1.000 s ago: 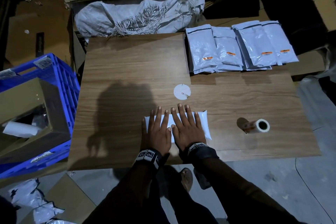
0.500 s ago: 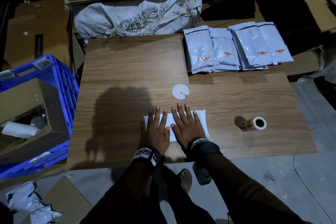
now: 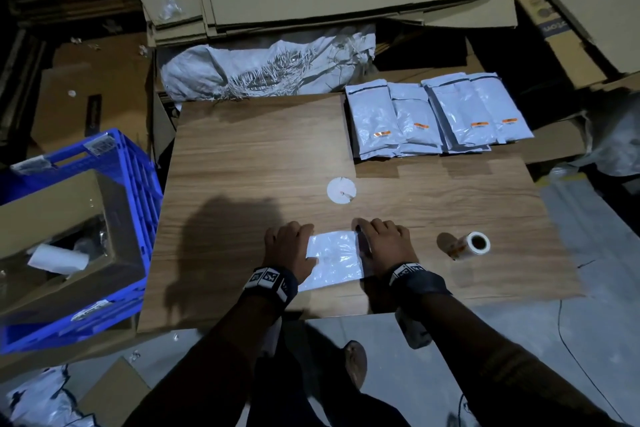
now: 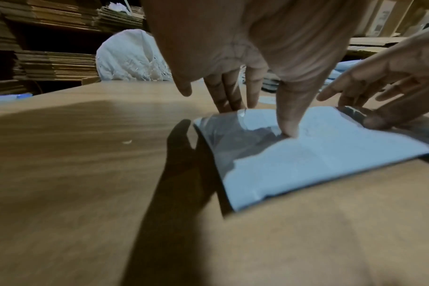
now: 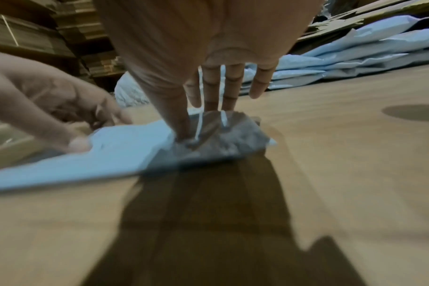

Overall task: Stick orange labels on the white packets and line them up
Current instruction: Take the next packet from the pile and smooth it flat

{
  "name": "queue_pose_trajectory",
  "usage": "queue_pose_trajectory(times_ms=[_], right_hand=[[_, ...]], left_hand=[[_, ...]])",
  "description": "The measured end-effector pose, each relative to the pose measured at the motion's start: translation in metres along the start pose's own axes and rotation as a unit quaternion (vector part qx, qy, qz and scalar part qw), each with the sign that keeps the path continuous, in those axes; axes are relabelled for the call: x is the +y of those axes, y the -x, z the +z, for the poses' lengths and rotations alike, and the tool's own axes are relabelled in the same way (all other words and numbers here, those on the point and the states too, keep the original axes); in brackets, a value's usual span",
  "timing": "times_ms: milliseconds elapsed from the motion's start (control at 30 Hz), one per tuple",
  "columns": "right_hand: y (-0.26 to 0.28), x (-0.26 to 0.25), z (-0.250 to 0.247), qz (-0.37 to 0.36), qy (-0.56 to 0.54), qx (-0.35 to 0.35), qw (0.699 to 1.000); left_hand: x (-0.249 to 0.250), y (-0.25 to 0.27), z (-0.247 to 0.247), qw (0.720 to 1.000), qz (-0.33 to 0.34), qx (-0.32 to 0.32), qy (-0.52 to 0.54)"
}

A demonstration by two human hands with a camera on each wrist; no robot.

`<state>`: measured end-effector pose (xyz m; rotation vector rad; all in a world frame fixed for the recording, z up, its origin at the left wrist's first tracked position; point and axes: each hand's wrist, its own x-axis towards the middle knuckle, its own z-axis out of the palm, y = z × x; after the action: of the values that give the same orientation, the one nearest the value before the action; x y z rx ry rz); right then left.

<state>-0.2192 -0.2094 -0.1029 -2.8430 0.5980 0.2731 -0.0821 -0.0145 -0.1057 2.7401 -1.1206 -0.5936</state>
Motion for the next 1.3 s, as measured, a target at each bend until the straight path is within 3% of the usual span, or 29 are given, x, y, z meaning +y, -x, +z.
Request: queue_pose_trajectory(times_ms=[100, 167, 333, 400, 467, 533, 633, 700, 767, 900, 1100, 1300], right_hand=[[-0.008, -0.010, -0.011, 0.017, 0.034, -0.032, 0.999], [-0.012, -0.013, -0.019, 0.011, 0.043, -0.018, 0.999], [-0.015, -0.013, -0.048, -0.030, 0.025, 0.156, 0.987], [-0.012, -0.012, -0.051, -0.041, 0.012, 0.186, 0.982], [-0.005, -0.012, -0.044, -0.044, 0.003, 0.160, 0.986], [0.004, -0.012, -0.031, -0.033, 0.007, 0.075, 0.997], [0.018, -0.007, -0.006, -0.013, 0.041, -0.053, 0.998], [0.026, -0.003, 0.001, -0.013, 0.024, -0.039, 0.999], [0.025, -0.004, 0.002, -0.025, -0.004, 0.029, 0.999], [0.003, -0.019, 0.012, -0.092, -0.094, 0.106, 0.986], [-0.019, -0.041, 0.043, -0.058, -0.065, -0.018, 0.996], [-0.019, -0.037, 0.060, -0.055, -0.036, -0.003, 0.998]], left_hand=[[0.005, -0.006, -0.013, 0.999, 0.009, -0.022, -0.046], [0.008, -0.007, -0.023, 0.997, 0.029, 0.010, -0.067], [0.010, -0.016, -0.051, 0.984, 0.040, 0.170, 0.045], [0.009, -0.014, -0.057, 0.973, 0.065, 0.206, 0.087], [0.007, -0.005, -0.048, 0.970, 0.107, 0.196, 0.100], [0.001, 0.009, -0.025, 0.974, 0.137, 0.146, 0.104], [-0.008, 0.024, 0.007, 0.985, 0.116, 0.059, 0.113], [-0.011, 0.026, 0.016, 0.985, 0.111, 0.056, 0.122], [-0.010, 0.021, 0.016, 0.981, 0.109, 0.095, 0.129], [0.000, 0.001, 0.022, 0.983, 0.098, 0.127, 0.089], [0.003, -0.010, 0.046, 0.997, 0.046, 0.059, -0.003], [0.003, -0.009, 0.051, 0.998, 0.039, 0.054, -0.007]])
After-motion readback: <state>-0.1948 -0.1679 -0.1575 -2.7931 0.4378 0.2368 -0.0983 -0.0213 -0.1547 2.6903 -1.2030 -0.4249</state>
